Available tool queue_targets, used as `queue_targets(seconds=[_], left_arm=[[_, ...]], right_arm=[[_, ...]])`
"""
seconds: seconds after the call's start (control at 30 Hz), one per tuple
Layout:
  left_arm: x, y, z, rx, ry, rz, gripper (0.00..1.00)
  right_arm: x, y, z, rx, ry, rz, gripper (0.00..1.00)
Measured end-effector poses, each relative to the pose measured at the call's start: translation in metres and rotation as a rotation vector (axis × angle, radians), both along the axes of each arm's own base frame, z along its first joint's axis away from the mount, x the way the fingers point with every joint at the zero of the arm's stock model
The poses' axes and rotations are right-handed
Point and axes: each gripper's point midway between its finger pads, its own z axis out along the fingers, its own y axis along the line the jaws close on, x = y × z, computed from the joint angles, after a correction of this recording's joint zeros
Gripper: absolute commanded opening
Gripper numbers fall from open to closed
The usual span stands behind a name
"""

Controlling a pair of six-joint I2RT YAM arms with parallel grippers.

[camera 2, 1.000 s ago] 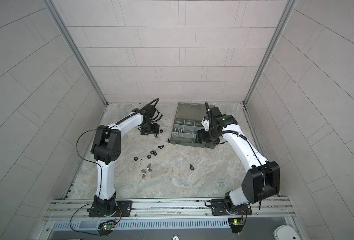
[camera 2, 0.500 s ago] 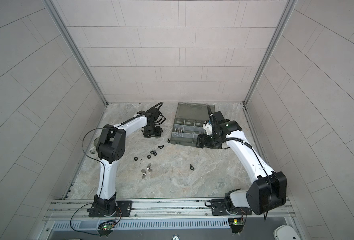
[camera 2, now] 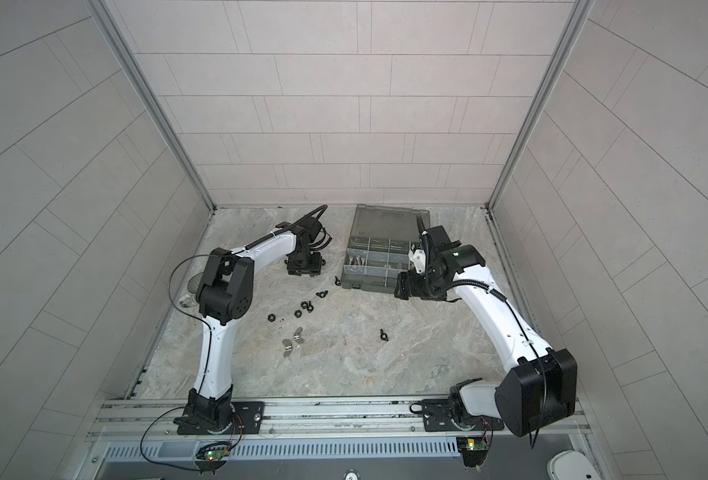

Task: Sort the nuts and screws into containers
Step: 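Lower and close the left gripper on the silver wing nut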

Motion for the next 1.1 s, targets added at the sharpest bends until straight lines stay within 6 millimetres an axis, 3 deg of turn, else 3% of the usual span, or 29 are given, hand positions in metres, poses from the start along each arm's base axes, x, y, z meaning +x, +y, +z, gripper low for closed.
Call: queue_targets(seconds=[0.2,0.43,0.57,0.9,1.1], left_arm=[[0.008,-0.003,0.000,-0.003,-0.012,-0.012,0.61],[0.012,-0.005,0.000,-0.004,-0.013,-0.024,0.28],[0.011,-0.004,0.000,-0.002,-0.009,-0.028,0.18],[0.001,-0.011,0.007,-0.011,0.037,-0.053,0.16],[0.012,-0.036,0.045,-0.037,-0.026,-0.098,0.16]], right_arm=[[0.000,0.000,-0.001,-0.001,0.002,-0.001,0.82],[0.001,-0.002,-0.003,-0.011,0.009,-0.009,0.82],[0.002,-0.002,-0.005,-0.015,0.015,-0.012,0.82],[0.001,-0.002,-0.006,-0.014,0.021,-0.020,0.82],[-0.010,-0.006,-0.019,-0.019,0.056,-0.034,0.82]])
